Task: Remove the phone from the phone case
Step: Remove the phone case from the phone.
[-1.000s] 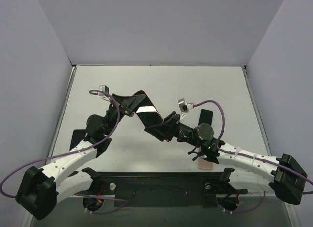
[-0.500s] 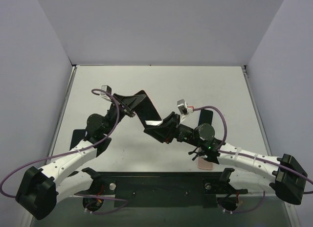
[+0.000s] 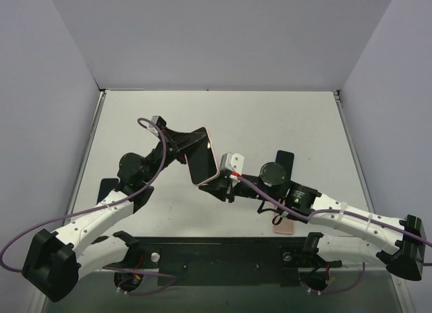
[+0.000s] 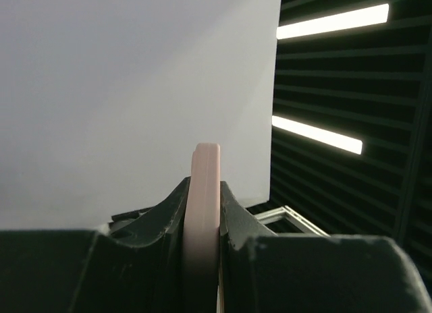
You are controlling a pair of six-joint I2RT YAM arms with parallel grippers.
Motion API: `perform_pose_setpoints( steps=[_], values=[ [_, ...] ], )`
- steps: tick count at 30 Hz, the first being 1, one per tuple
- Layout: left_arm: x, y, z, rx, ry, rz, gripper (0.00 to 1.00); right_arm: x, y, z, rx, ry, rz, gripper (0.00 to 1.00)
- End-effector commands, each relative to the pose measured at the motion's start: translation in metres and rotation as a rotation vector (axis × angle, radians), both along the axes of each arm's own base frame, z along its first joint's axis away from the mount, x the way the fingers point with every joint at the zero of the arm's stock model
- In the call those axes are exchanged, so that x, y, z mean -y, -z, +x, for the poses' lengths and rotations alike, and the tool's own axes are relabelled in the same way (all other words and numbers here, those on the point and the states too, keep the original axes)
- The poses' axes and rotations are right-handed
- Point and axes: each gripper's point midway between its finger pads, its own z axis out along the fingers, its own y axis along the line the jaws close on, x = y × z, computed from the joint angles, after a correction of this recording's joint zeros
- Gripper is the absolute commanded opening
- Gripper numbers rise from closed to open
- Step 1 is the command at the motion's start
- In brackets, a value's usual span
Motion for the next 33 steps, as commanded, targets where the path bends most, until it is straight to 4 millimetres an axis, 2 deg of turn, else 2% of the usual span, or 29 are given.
perform_pose_setpoints(
  steps=[1, 2, 3, 4, 5, 6, 7, 8, 9, 10, 14, 17, 20, 23, 27, 29, 33],
  values=[
    [-0.008, -0.086, -0.052, 0.197, 0.168, -0.154, 0.00, 0.010, 0.046, 0.021, 0.017, 0.082, -0.152, 0.00],
    [-0.010, -0.088, -0.054, 0.203, 0.165, -0.157, 0.00, 0.011, 0.048, 0.023, 0.003, 0.094, -0.143, 0.00],
    [-0.010, -0.089, -0.054, 0.212, 0.158, -0.156, 0.00, 0.012, 0.036, 0.028, -0.019, 0.136, -0.086, 0.00],
    [-0.011, -0.089, -0.054, 0.223, 0.150, -0.154, 0.00, 0.015, 0.040, 0.031, -0.056, 0.167, -0.067, 0.00],
    [-0.011, -0.089, -0.052, 0.244, 0.132, -0.136, 0.00, 0.016, 0.025, 0.031, -0.092, 0.163, 0.013, 0.00],
    [-0.012, -0.091, -0.054, 0.267, 0.117, -0.127, 0.00, 0.020, 0.021, 0.027, -0.127, 0.154, 0.046, 0.00],
    [-0.008, -0.086, -0.050, 0.279, 0.094, -0.090, 0.00, 0.021, 0.014, 0.026, -0.192, 0.154, 0.093, 0.05],
    [-0.008, -0.088, -0.051, 0.305, 0.081, -0.070, 0.00, 0.025, 0.011, 0.019, -0.214, 0.130, 0.114, 0.21],
    [-0.004, -0.080, -0.044, 0.308, 0.061, -0.018, 0.00, 0.026, 0.011, 0.013, -0.271, 0.112, 0.125, 0.28],
    [-0.003, -0.080, -0.043, 0.318, 0.050, 0.001, 0.00, 0.030, 0.012, 0.005, -0.299, 0.089, 0.111, 0.40],
    [0.002, -0.066, -0.029, 0.378, -0.024, 0.141, 0.00, 0.045, 0.008, -0.005, -0.480, 0.118, 0.136, 0.55],
    [0.006, -0.062, -0.023, 0.402, -0.051, 0.218, 0.00, 0.049, -0.005, -0.015, -0.559, 0.088, 0.163, 0.58],
    [0.008, -0.057, -0.018, 0.420, -0.075, 0.279, 0.00, 0.050, -0.018, -0.031, -0.565, -0.004, 0.184, 0.60],
    [0.010, -0.057, -0.016, 0.427, -0.073, 0.292, 0.00, 0.051, -0.032, -0.035, -0.555, -0.040, 0.212, 0.60],
    [0.010, -0.055, -0.017, 0.434, -0.070, 0.298, 0.00, 0.048, -0.053, -0.035, -0.576, -0.097, 0.259, 0.59],
    [0.011, -0.055, -0.018, 0.439, -0.066, 0.303, 0.00, 0.044, -0.060, -0.029, -0.598, -0.098, 0.284, 0.57],
    [0.010, -0.058, -0.019, 0.448, -0.068, 0.309, 0.00, 0.035, -0.063, -0.022, -0.635, -0.125, 0.287, 0.50]
  ],
)
